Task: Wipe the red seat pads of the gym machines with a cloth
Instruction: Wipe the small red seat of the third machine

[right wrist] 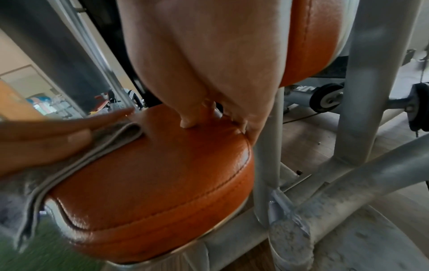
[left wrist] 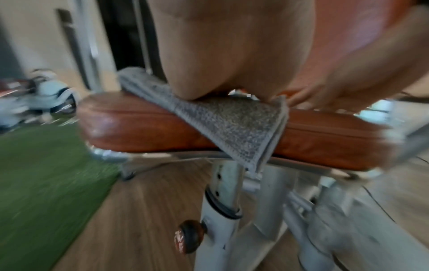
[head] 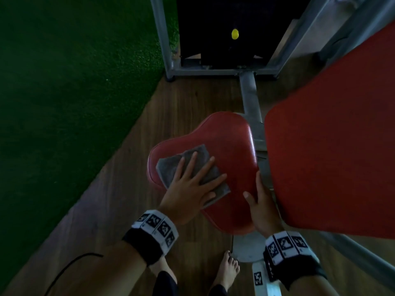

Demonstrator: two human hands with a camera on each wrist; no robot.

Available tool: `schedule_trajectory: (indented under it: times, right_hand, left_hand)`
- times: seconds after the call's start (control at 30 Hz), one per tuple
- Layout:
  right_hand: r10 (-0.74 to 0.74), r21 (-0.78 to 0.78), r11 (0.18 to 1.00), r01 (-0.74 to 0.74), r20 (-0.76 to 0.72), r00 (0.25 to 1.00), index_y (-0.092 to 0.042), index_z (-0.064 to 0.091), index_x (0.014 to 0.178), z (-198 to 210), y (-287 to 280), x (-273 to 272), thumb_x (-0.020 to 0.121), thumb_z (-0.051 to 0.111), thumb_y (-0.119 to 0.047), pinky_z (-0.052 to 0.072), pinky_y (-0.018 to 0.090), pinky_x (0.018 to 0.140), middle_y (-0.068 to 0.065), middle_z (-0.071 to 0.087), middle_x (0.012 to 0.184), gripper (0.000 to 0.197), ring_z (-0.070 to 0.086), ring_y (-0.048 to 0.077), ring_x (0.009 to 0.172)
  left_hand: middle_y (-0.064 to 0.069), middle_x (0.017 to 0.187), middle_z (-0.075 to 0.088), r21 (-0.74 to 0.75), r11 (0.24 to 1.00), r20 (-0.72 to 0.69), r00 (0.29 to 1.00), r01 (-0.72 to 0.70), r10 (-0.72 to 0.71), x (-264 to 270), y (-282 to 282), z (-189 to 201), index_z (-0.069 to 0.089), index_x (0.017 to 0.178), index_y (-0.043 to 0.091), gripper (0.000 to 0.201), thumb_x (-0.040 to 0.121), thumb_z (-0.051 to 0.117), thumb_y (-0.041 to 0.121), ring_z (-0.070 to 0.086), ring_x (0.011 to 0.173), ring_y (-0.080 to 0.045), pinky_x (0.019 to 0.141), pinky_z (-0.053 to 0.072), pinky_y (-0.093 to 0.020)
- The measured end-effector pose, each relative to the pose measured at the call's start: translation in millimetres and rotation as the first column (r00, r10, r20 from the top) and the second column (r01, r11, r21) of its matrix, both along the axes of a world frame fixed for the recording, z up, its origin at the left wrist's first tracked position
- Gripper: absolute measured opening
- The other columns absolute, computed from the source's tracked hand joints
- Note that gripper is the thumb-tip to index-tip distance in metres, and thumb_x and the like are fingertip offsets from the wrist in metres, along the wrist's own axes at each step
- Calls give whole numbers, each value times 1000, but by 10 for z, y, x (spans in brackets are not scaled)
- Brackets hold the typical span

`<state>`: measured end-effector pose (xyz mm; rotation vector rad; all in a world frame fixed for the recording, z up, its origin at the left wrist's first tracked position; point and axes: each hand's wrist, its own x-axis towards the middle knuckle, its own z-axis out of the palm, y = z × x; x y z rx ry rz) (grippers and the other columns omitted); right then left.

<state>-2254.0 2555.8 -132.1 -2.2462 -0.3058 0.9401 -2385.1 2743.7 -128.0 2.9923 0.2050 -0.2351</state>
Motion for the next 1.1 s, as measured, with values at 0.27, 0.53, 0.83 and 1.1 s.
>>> schedule_trajectory:
  times: [0.27,0.53,0.83,1.1]
  right_hand:
    - [47,-31,998,-47,1,999,-37,-1,153,8,-8,20,100,45,-30,25,39,113,3,18,160,70,24,22,144]
    - [40,-7,999,-40,-20,999,-39,-4,152,15,-5,13,101,44,-29,23,38,113,2,10,161,71,18,21,145]
    - [57,13,998,-56,-38,998,-39,-7,151,19,0,33,101,43,-26,22,40,114,5,9,161,73,19,22,145]
    - [59,31,998,-57,-58,997,-41,-8,151,3,-8,32,101,43,-29,23,44,115,1,9,162,73,19,22,145]
  left_hand:
    - [-6,161,3,11,959,-38,958,-283,283,59,483,55,11,151,40,58,96,14,59,-1,147,-37,117,10,-54]
    - [-3,161,-11,-124,798,-66,807,-590,587,-235,358,95,0,152,37,65,97,27,60,-7,146,-37,115,12,-53]
    - [4,159,-16,-402,410,-249,529,-818,811,56,467,199,-7,149,41,76,92,38,62,-6,145,-37,110,11,-66]
    - [-3,160,2,-883,-81,-170,155,-462,973,-272,-126,-69,-13,151,22,96,91,61,32,11,146,-17,119,20,-45]
